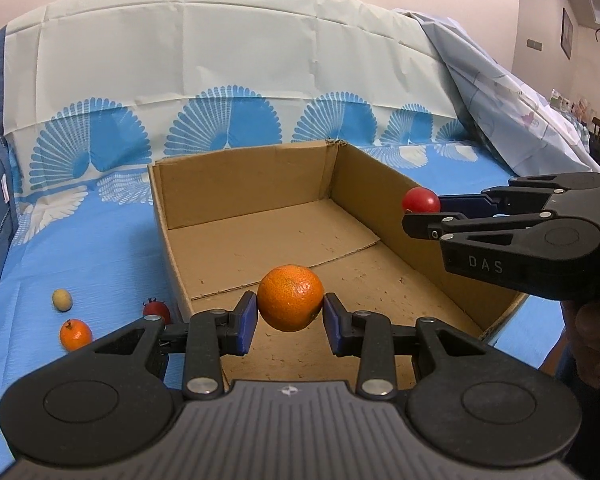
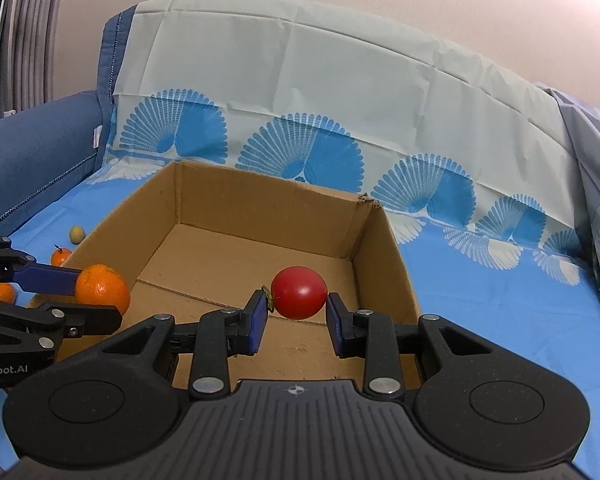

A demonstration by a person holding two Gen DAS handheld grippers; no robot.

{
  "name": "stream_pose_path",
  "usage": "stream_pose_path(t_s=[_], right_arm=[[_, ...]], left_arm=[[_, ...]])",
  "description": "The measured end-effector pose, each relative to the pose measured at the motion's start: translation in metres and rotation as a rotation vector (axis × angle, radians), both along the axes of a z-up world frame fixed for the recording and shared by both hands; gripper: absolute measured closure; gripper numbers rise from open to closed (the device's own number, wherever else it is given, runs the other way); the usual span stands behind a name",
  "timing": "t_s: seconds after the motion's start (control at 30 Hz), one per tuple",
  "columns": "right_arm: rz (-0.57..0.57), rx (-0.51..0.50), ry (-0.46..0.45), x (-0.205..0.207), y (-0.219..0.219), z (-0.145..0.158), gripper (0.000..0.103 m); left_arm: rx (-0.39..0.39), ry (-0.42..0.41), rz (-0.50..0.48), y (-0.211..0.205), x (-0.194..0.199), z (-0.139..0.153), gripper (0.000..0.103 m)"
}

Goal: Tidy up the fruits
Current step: 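Carry the mandarin and tomato over the box with both tools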

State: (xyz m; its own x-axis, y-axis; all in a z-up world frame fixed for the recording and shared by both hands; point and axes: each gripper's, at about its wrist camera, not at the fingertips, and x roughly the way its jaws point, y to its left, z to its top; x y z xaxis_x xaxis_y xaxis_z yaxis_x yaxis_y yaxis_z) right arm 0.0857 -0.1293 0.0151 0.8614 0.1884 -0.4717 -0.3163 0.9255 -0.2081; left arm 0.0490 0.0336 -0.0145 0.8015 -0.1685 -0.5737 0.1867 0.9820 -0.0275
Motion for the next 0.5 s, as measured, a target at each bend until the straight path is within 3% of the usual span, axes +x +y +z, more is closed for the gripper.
stream_pose_path(t_s=[0.5], right_arm=[[0.000, -0.003, 0.010, 0.0032, 0.0003, -0.0021, 0.070]], left_arm=[[0.000, -0.008, -0.007, -0.0020, -0.0008, -0.0012, 0.063]])
